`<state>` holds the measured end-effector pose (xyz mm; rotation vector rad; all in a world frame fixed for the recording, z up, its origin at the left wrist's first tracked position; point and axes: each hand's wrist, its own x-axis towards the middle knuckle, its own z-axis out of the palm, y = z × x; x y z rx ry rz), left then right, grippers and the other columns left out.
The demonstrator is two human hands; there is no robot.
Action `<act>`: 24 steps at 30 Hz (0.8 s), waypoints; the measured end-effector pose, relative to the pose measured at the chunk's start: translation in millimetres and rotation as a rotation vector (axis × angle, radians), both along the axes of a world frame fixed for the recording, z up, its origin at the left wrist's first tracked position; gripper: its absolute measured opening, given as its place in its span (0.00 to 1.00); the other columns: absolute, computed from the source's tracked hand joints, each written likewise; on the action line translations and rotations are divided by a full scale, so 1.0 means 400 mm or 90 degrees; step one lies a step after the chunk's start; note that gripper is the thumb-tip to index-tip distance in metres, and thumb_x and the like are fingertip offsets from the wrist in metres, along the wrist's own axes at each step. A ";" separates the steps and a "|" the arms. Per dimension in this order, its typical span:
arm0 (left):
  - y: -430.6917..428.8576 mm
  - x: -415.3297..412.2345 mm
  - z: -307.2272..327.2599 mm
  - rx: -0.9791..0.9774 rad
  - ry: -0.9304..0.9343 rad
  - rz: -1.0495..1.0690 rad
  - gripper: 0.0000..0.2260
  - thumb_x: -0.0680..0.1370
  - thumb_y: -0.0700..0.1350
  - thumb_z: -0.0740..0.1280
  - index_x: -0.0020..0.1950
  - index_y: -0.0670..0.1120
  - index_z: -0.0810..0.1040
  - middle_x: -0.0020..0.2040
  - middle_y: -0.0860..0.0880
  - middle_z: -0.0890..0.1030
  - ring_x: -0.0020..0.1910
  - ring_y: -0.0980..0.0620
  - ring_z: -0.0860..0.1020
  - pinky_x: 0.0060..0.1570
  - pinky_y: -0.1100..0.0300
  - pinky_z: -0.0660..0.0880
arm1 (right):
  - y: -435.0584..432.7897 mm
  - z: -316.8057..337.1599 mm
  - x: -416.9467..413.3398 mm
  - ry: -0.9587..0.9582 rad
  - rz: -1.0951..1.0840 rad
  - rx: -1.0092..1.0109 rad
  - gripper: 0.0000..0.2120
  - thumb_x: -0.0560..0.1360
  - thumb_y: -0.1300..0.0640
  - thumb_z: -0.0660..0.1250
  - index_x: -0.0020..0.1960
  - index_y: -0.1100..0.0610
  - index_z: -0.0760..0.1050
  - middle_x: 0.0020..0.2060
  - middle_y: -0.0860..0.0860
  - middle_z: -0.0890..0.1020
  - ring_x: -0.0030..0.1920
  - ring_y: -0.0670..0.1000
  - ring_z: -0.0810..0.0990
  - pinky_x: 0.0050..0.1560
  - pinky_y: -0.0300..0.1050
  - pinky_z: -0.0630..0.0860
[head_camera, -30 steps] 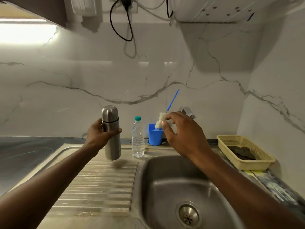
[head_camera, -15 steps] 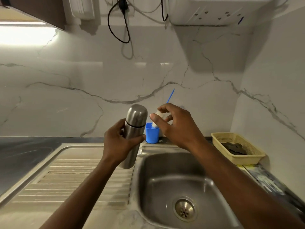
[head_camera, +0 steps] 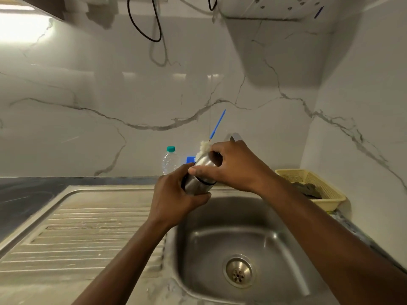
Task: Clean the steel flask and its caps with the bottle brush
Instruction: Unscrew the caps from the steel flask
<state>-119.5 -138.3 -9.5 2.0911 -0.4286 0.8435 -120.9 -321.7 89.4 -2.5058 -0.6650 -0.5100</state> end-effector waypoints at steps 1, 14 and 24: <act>0.003 0.000 -0.001 0.007 0.002 0.001 0.29 0.66 0.55 0.83 0.66 0.57 0.80 0.50 0.60 0.84 0.47 0.63 0.83 0.45 0.70 0.80 | -0.004 0.003 0.000 0.010 0.009 -0.005 0.24 0.70 0.30 0.73 0.43 0.51 0.76 0.36 0.46 0.77 0.36 0.46 0.75 0.37 0.39 0.70; 0.059 -0.014 0.048 0.081 0.082 -0.086 0.29 0.65 0.48 0.85 0.63 0.59 0.80 0.47 0.63 0.85 0.47 0.61 0.84 0.43 0.70 0.79 | -0.045 0.045 0.005 0.102 0.232 -0.095 0.28 0.69 0.48 0.82 0.66 0.44 0.77 0.55 0.40 0.83 0.56 0.43 0.82 0.58 0.42 0.80; 0.055 -0.035 0.041 0.094 0.082 -0.028 0.28 0.63 0.55 0.83 0.62 0.59 0.81 0.46 0.62 0.84 0.44 0.62 0.83 0.42 0.69 0.80 | -0.012 0.058 -0.004 0.103 0.047 -0.144 0.33 0.74 0.27 0.65 0.72 0.44 0.72 0.64 0.48 0.81 0.57 0.48 0.81 0.59 0.48 0.78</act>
